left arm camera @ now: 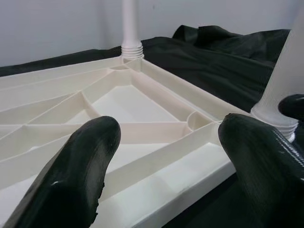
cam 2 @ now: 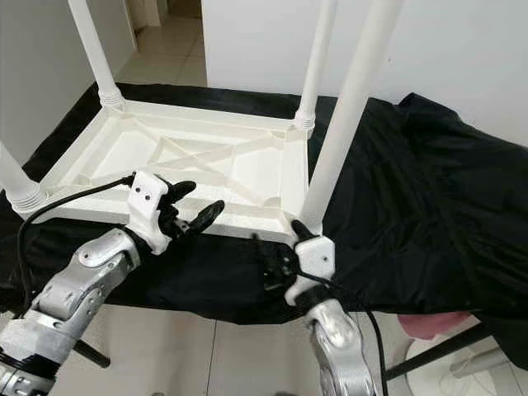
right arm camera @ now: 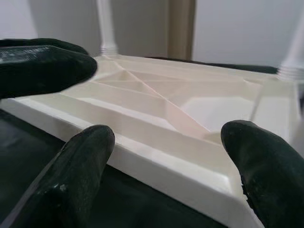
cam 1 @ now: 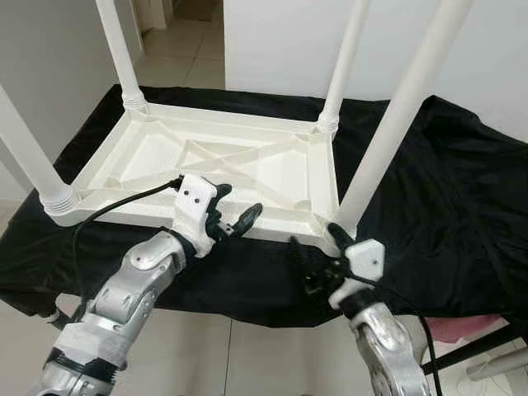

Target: Building children table

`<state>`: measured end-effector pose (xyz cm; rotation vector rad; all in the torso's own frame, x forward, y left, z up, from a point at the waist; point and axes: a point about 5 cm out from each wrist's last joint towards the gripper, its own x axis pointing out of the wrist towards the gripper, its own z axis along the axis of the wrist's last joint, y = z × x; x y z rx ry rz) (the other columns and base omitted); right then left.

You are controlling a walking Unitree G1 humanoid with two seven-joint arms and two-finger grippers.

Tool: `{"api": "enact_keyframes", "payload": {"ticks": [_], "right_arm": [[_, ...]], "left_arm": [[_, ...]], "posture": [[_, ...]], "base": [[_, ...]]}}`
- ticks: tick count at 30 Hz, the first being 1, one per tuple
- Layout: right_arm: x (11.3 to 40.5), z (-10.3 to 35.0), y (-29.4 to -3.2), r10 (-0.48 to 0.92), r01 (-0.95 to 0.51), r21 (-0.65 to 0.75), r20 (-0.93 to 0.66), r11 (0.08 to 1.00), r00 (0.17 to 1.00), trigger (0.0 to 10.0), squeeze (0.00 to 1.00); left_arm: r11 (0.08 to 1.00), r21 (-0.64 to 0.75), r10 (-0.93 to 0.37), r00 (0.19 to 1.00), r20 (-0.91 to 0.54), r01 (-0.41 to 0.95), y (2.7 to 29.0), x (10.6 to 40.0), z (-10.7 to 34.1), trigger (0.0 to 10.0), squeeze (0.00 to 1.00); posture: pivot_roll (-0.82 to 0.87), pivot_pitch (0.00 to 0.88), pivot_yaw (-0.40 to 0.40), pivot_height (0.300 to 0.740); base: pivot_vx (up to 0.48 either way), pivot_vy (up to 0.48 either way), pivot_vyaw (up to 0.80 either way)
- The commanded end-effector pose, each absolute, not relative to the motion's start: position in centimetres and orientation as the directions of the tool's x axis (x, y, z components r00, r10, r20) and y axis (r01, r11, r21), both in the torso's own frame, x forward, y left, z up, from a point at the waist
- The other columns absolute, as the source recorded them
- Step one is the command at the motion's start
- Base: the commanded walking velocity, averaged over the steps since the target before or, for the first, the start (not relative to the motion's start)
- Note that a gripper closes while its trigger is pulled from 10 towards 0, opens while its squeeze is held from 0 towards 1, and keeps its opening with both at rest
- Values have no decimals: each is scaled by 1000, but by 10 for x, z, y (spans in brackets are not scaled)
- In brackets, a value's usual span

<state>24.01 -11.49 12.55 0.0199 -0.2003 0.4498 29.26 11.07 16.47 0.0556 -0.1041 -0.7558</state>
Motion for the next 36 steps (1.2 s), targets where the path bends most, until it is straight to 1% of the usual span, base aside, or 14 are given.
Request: {"api": "enact_keyframes", "payload": {"ticks": [1, 2, 7, 9, 10, 14, 20, 21, 23, 25, 26, 28, 30, 36], "right_arm": [[241, 120, -117, 437, -440, -17, 168, 898, 884, 10000, 0], [252, 123, -118, 436, -438, -24, 176, 898, 883, 10000, 0], [263, 126, -123, 401, -403, -25, 188, 915, 897, 10000, 0], [280, 129, -144, 280, -283, -14, 200, 959, 939, 10000, 0], [280, 129, -144, 280, -283, -14, 200, 959, 939, 10000, 0], [287, 130, -175, 159, -159, -18, 204, 987, 966, 10000, 0], [288, 129, -192, 110, -106, -29, 199, 994, 974, 10000, 0], [286, 129, -194, 101, -96, -33, 200, 995, 975, 10000, 0], [286, 129, -194, 101, -96, -33, 200, 995, 975, 10000, 0], [279, 128, -197, 57, -53, -29, 207, 998, 977, 10000, 0], [279, 128, -197, 57, -53, -29, 207, 998, 977, 10000, 0], [265, 126, -188, -10, 11, 0, 215, 1000, 977, 10000, 0], [257, 124, -182, -52, 50, 16, 212, 999, 976, 10000, 0], [250, 123, -176, -83, 87, -8, 207, 996, 975, 10000, 0]], "left_arm": [[751, 99, -660, 748, 70, 653, 114, 296, 163, 10000, 0], [764, 113, -644, 762, 72, 635, 114, 298, 163, 10000, 0], [776, 125, -629, 774, 73, 619, 113, 299, 163, 10000, 0], [789, 123, -612, 787, 76, 602, 113, 301, 165, 10000, 0], [789, 123, -612, 787, 76, 602, 113, 301, 165, 10000, 0], [778, 130, -625, 778, 66, 615, 108, 297, 163, 10000, 0], [777, 144, -625, 778, 68, 612, 104, 295, 163, 10000, 0], [794, 149, -604, 793, 81, 590, 102, 296, 164, 10000, 0], [794, 149, -604, 793, 81, 590, 102, 296, 164, 10000, 0], [841, 129, -539, 835, 107, 526, 102, 297, 165, 10000, 0], [841, 129, -539, 835, 107, 526, 102, 297, 165, 10000, 0], [913, 69, -406, 909, 92, 401, 111, 299, 154, 10000, 0], [943, 50, -332, 940, 79, 328, 117, 298, 148, 10000, 0], [972, 25, -234, 968, 90, 233, 131, 294, 149, 10000, 0]], "posture": [[-33, 0, -38, 740], [-26, 0, -44, 740], [-22, 0, -47, 740], [-14, 0, -49, 740], [-14, 0, -49, 740], [-11, 12, -43, 740], [-16, 18, -34, 740], [-23, 18, -30, 740], [-23, 18, -30, 740], [-30, 18, -30, 740], [-30, 18, -30, 740], [-37, 15, -27, 740], [-38, 13, -29, 740], [-41, 12, -27, 740]], "base": [[0, 0, 0], [0, 0, 0], [0, 0, 0], [0, 0, 0], [0, 0, 0], [0, 0, 0], [0, 0, 0], [0, 0, 0], [0, 0, 0], [0, 0, 0], [0, 0, 0], [0, 0, 0], [0, 0, 0], [0, 0, 0]]}}
